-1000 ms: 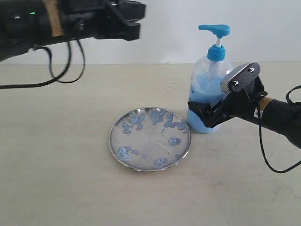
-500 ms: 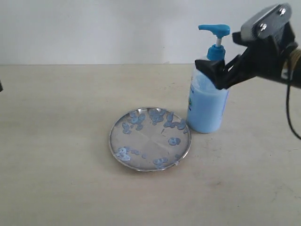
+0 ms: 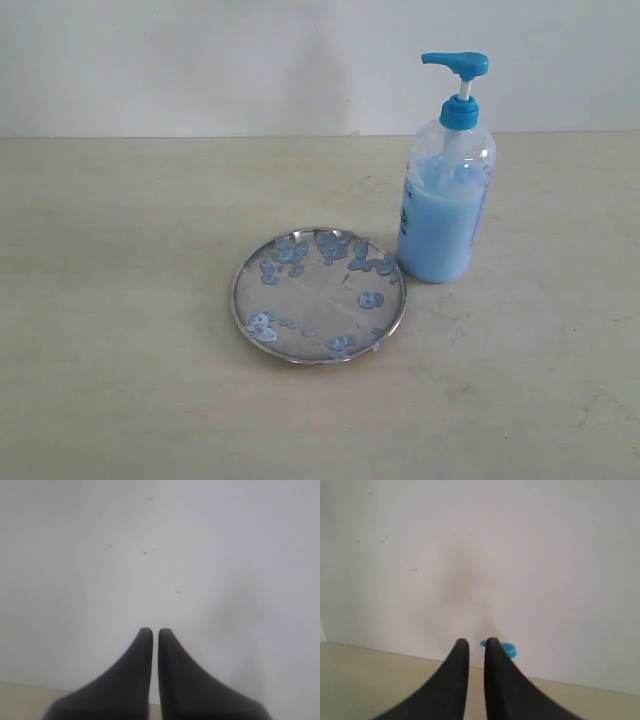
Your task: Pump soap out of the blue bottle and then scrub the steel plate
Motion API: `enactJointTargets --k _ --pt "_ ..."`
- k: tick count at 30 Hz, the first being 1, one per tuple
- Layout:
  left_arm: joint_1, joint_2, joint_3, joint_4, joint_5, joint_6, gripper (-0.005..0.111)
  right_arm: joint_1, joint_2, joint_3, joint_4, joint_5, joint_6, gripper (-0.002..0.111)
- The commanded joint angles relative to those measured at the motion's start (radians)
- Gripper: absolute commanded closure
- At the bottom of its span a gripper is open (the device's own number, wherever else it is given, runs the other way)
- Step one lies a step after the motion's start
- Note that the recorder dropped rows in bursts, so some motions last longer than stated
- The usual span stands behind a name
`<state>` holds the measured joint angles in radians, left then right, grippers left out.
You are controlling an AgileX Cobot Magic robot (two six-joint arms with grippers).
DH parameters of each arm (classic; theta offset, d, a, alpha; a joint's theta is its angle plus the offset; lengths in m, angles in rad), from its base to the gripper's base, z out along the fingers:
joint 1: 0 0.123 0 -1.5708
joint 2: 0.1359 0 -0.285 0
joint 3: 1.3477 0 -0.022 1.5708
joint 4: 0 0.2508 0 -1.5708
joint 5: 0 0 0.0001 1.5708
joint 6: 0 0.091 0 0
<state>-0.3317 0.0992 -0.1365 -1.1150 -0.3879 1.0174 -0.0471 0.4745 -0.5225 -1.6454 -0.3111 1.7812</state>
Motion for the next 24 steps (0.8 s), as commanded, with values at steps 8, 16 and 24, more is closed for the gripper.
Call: enactJointTargets --k 8,16,24 --pt "0.002 -0.099 0.058 -0.449 -0.41 0.307 0.102 -0.001 -0.139 0.491 -0.006 0.56 0.235 0.107" --pt "0.002 -0.099 0.058 -0.449 -0.381 0.307 0.102 -0.001 0.022 0.522 -0.056 0.149 0.226 0.107" --pt "0.002 -0.099 0.058 -0.447 -0.378 0.307 0.102 -0.001 0.038 0.522 0.002 -0.156 0.317 0.107"
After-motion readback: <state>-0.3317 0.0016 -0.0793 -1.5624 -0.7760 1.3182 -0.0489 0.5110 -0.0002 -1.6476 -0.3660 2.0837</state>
